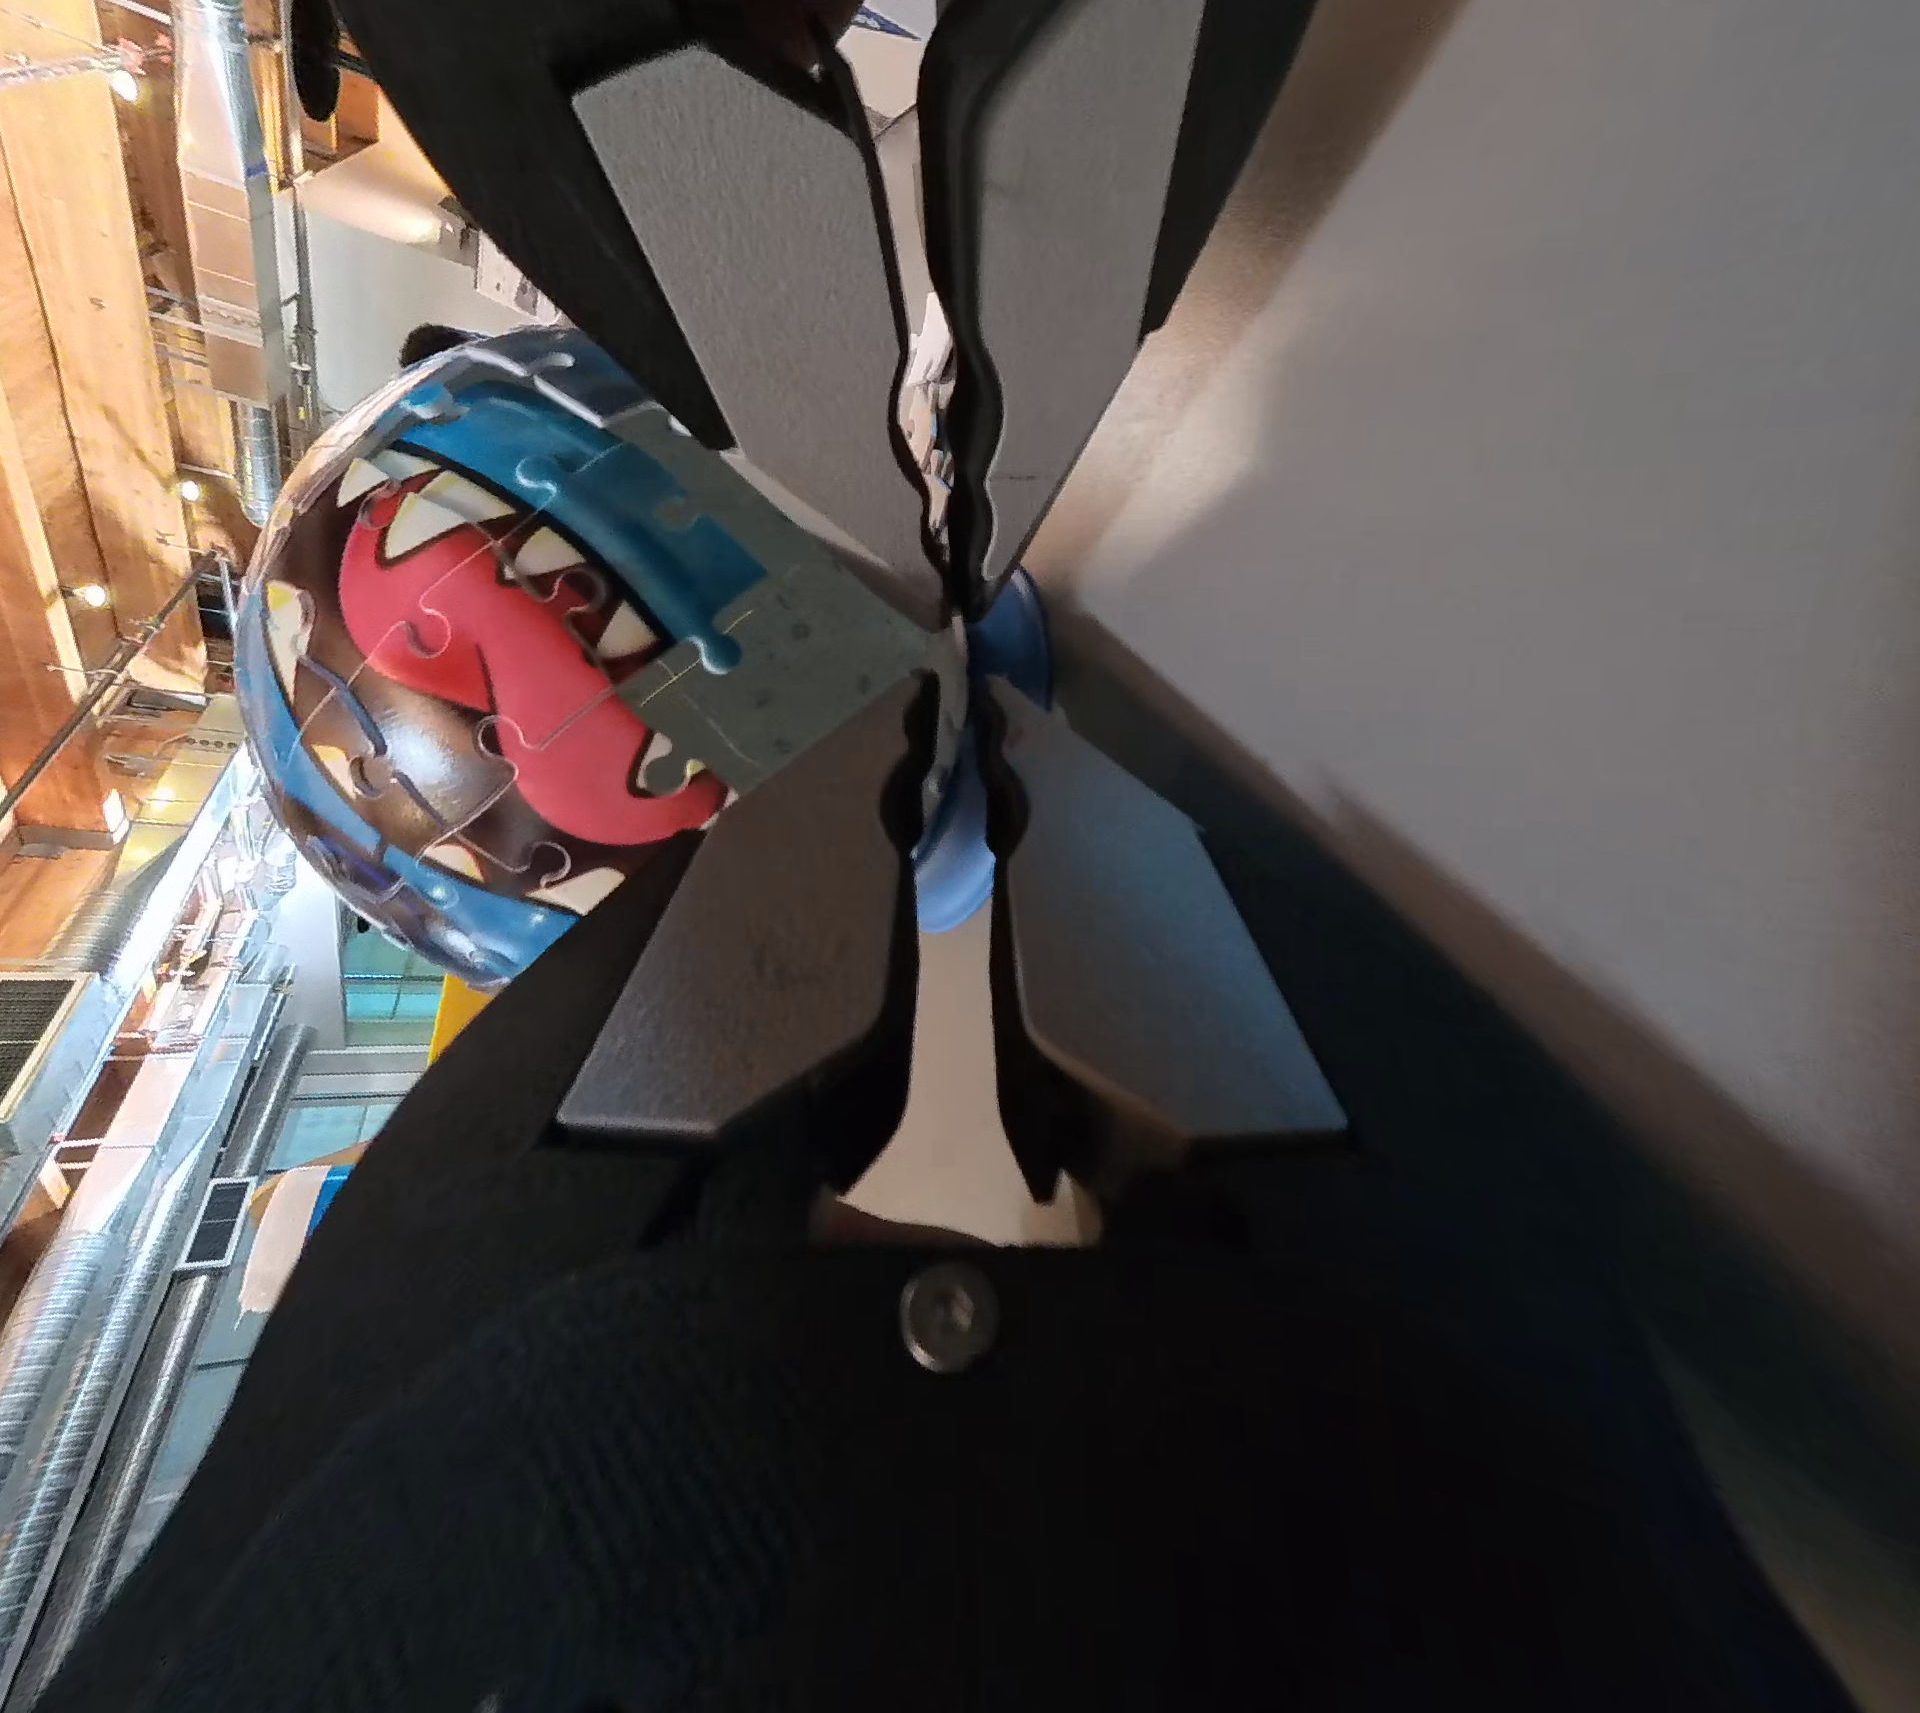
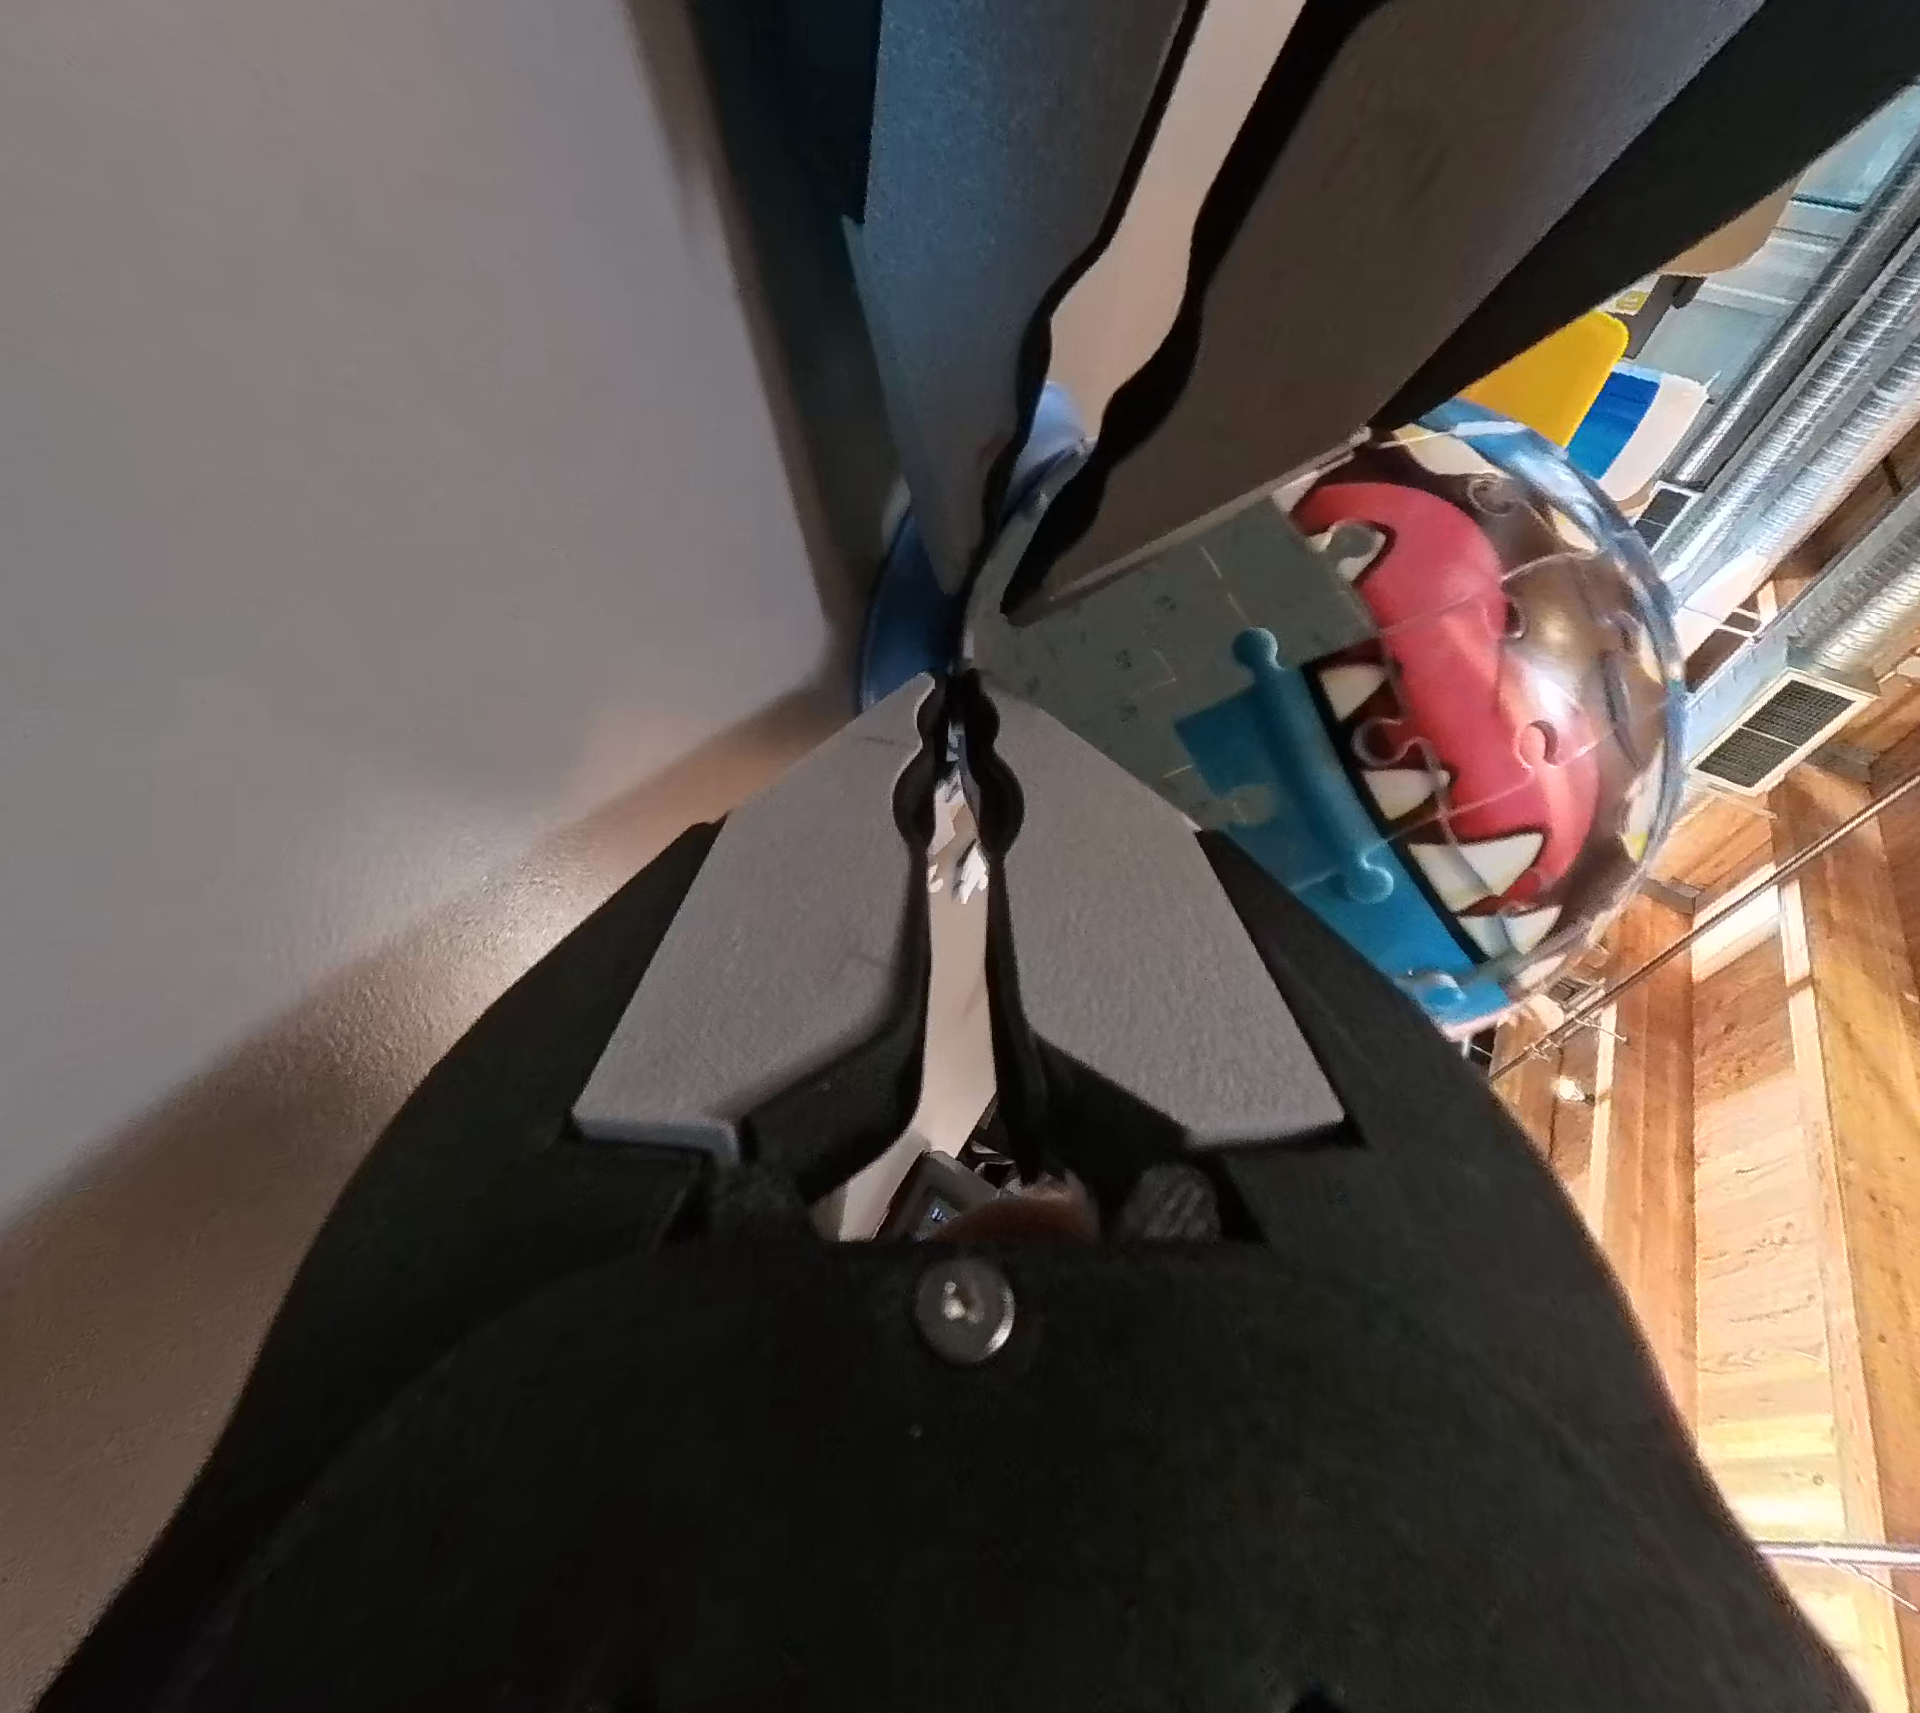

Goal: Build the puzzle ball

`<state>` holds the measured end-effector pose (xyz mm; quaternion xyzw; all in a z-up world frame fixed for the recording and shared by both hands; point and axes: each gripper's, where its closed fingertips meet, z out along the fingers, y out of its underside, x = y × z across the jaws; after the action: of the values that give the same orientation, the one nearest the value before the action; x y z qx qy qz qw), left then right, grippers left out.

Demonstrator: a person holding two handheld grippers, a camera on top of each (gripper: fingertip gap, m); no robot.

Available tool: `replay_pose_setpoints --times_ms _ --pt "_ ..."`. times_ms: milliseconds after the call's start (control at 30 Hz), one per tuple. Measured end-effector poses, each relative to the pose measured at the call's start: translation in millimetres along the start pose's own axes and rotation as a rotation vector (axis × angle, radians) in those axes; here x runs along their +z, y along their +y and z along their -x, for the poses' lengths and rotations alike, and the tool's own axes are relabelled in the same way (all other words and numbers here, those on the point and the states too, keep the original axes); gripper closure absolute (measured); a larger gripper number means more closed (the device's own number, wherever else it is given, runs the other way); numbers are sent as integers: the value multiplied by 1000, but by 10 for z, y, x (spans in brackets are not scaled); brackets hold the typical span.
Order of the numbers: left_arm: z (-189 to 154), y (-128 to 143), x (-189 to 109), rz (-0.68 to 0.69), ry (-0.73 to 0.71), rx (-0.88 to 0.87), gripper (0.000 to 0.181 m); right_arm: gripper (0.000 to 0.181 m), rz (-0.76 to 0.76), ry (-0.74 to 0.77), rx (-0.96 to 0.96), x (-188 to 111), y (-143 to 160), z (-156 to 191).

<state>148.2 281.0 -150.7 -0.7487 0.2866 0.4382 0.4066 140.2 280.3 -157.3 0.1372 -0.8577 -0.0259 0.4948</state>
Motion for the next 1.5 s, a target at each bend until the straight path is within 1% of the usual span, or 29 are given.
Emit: replay_pose_setpoints --times_ms 367,567,800,1500 --pt "3 26 -37 12 -1 -12 176 181 -8 -14 4 18 1 1" --pt "3 93 -68 28 15 -30 175 181 -10 -27 4 13 1 2" --pt "-4 42 -29 21 16 -23 174 181 -19 -38 4 10 -5 7" --pt "7 38 -21 5 -2 0 176 181 6 -35 -10 5 40 12"
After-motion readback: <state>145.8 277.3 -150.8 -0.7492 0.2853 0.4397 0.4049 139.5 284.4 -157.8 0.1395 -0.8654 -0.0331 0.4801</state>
